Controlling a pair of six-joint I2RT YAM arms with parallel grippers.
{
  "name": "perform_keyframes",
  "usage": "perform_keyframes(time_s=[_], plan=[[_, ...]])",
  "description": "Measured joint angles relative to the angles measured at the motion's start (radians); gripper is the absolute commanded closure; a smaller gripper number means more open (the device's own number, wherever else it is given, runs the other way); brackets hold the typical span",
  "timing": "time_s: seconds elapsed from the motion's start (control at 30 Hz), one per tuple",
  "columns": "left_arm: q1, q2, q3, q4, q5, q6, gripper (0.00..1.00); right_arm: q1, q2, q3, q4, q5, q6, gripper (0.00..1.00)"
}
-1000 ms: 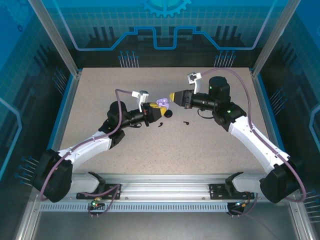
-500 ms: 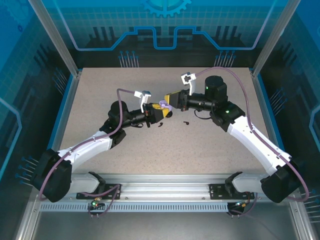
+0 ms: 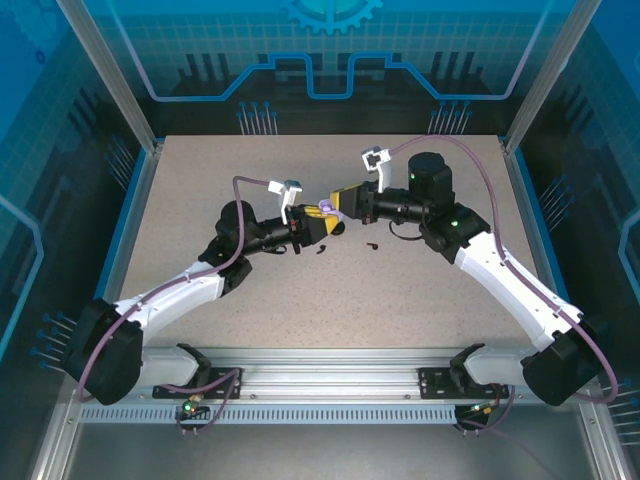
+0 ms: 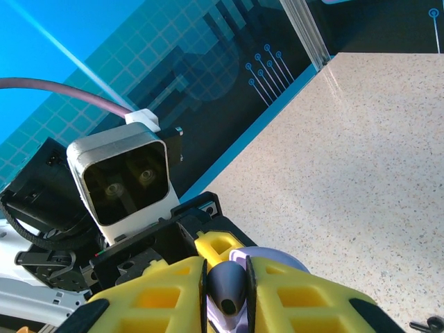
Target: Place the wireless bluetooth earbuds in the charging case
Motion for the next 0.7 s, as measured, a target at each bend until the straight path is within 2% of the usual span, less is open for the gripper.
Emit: perform_keyframes(time_s=[0.7], plan=[[-0.003, -0.022, 0.002, -0.023, -0.001, 0.003, 0.93, 0.008, -0.003, 0.000, -0.031, 0.019, -0.033, 0.78]])
